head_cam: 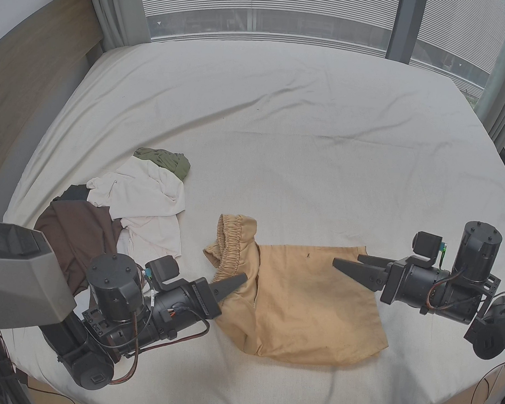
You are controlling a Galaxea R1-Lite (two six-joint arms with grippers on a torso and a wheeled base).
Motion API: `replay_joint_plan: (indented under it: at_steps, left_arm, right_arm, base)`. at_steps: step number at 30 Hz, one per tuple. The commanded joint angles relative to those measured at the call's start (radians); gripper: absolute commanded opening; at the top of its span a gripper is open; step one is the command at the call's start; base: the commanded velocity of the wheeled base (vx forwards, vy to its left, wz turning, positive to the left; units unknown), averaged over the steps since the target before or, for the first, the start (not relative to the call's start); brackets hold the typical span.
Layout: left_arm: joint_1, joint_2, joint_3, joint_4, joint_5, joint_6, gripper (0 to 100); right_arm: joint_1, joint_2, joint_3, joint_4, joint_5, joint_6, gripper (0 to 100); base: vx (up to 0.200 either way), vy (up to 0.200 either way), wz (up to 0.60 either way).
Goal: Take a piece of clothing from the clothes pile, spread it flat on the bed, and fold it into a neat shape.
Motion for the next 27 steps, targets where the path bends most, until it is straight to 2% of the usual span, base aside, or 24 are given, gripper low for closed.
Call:
replay_joint_plan:
  at_steps: [1, 10, 27]
  left_arm:
    - [-0.029, 0.003, -0.01, 0.001, -0.001, -0.002, 0]
    - [-0.07, 0.046, -0.095, 0.002, 0.002, -0.005, 0]
    - [-0.139, 0.116, -0.228, 0.033, -0.001, -0.008, 0]
  right_arm:
    - [-0.007, -0.004, -0.003, -0.005, -0.001, 0.002, 100]
    - [-0.048, -0.008, -0.044, -0.009, -0.001, 0.028, 100]
    - [-0.071, -0.039, -0.081, -0.009, -0.001, 0.066, 100]
  base:
    - [0.0, 0.0, 0.0]
    - [0.0, 0.0, 0.0]
    - [0.0, 0.0, 0.0]
